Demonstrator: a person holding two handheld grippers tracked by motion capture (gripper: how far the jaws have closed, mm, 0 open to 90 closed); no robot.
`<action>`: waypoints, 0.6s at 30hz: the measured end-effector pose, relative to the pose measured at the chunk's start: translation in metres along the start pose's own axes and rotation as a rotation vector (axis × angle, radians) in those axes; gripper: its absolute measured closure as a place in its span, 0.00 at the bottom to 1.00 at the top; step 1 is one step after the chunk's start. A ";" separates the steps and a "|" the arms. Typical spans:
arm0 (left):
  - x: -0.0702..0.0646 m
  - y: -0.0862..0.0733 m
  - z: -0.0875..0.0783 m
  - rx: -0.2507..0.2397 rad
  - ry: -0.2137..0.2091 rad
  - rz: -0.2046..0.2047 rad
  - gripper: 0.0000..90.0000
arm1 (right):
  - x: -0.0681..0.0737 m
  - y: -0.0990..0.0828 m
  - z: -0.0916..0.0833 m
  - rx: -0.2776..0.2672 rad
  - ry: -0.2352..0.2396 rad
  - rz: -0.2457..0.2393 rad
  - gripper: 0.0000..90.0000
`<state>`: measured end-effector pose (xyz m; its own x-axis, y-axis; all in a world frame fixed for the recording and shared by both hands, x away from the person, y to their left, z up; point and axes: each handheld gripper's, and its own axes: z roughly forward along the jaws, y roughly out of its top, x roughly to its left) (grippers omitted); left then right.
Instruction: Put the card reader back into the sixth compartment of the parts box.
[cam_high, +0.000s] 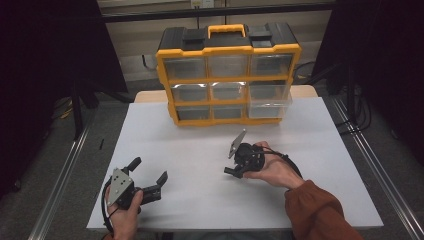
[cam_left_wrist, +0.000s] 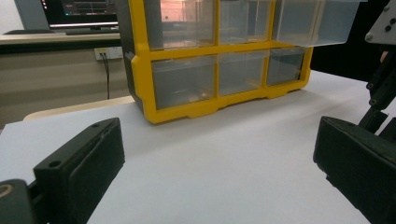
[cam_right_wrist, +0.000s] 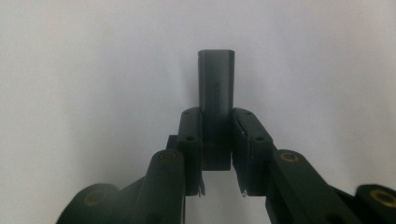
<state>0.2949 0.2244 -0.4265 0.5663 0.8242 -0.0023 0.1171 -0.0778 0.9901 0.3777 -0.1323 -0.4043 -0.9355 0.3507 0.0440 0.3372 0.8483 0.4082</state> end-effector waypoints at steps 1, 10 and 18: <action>0.000 0.000 0.000 -0.001 0.000 0.000 0.02 | 0.000 -0.001 -0.001 -0.009 0.001 0.005 0.82; 0.001 0.001 -0.001 -0.002 -0.002 0.008 0.02 | -0.001 -0.007 -0.011 -0.070 0.005 0.035 0.82; 0.001 0.001 -0.001 -0.006 0.002 0.005 0.02 | -0.002 -0.016 -0.023 -0.139 0.000 0.072 0.82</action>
<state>0.2946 0.2256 -0.4256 0.5656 0.8247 0.0027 0.1097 -0.0784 0.9909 0.3714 -0.1560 -0.3902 -0.9093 0.4089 0.0773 0.3855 0.7578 0.5264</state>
